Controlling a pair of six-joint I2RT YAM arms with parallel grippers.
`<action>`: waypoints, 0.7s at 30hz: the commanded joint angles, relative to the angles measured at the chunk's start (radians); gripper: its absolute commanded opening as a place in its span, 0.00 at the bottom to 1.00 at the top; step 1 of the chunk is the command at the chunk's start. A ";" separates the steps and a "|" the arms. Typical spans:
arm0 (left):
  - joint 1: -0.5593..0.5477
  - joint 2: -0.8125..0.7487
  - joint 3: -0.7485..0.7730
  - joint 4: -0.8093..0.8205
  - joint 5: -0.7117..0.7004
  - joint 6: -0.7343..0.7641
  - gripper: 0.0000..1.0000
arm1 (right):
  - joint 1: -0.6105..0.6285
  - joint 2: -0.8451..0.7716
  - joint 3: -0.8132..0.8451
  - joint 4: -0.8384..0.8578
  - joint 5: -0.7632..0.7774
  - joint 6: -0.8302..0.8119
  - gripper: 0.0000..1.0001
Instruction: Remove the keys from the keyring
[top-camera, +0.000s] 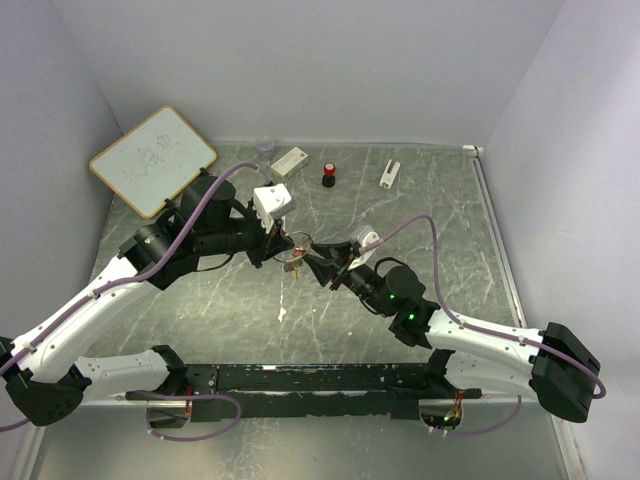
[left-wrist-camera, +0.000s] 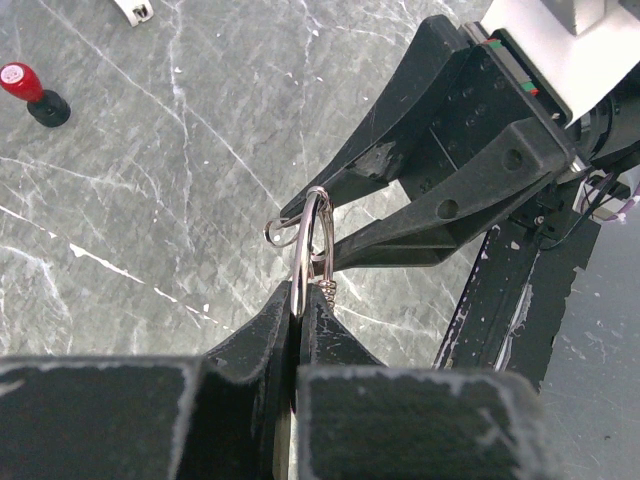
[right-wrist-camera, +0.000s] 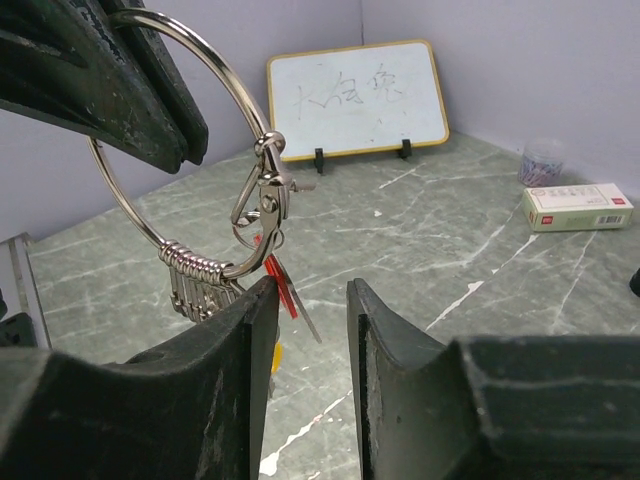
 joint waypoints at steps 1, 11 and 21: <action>-0.006 -0.027 -0.010 0.048 0.036 -0.021 0.07 | 0.003 0.002 0.020 0.059 0.011 -0.021 0.34; -0.005 -0.020 -0.014 0.058 0.037 -0.021 0.07 | 0.003 0.006 0.030 0.057 -0.058 0.003 0.34; -0.005 -0.034 -0.022 0.087 0.071 -0.023 0.07 | 0.002 0.017 0.030 0.059 -0.102 0.021 0.36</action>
